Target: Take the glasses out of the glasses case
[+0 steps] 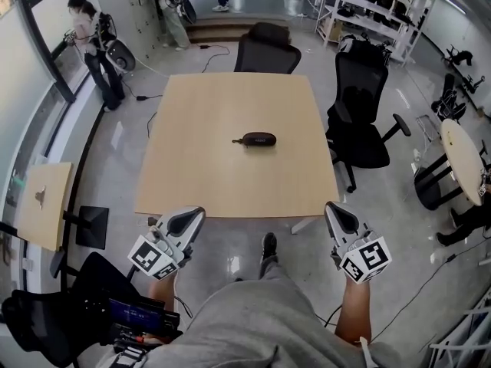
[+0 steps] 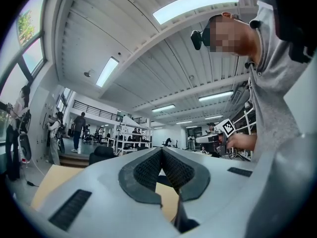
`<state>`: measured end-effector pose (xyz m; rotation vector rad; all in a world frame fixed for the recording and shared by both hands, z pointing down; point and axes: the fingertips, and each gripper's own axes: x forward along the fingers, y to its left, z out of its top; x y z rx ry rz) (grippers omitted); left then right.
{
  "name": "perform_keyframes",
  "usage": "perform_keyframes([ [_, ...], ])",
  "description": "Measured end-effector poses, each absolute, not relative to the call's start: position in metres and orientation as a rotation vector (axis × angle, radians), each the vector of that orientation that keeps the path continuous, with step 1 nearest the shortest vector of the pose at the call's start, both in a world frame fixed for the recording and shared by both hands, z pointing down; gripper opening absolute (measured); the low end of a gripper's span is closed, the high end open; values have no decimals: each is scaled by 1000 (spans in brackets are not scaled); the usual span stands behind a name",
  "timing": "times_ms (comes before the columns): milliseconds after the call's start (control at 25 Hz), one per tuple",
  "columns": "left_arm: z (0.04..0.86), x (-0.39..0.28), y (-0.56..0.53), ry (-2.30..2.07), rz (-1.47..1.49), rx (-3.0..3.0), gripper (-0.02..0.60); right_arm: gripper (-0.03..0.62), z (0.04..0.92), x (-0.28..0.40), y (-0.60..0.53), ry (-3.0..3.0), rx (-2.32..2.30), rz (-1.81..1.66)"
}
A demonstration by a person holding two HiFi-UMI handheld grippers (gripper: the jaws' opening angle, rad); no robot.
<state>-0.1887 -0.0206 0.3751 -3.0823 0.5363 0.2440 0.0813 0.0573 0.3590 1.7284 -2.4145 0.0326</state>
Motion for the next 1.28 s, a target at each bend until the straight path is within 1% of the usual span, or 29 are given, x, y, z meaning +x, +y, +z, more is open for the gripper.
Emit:
perform_keyframes([
  [320, 371, -227, -40, 698, 245, -3030, 6, 8, 353, 63, 5, -2499, 1647, -13],
  [560, 377, -230, -62, 762, 223, -3009, 6, 8, 359, 62, -29, -2535, 1599, -7],
  [1280, 403, -157, -160, 747, 172, -3102, 6, 8, 388, 112, -147, -2530, 1553, 132],
])
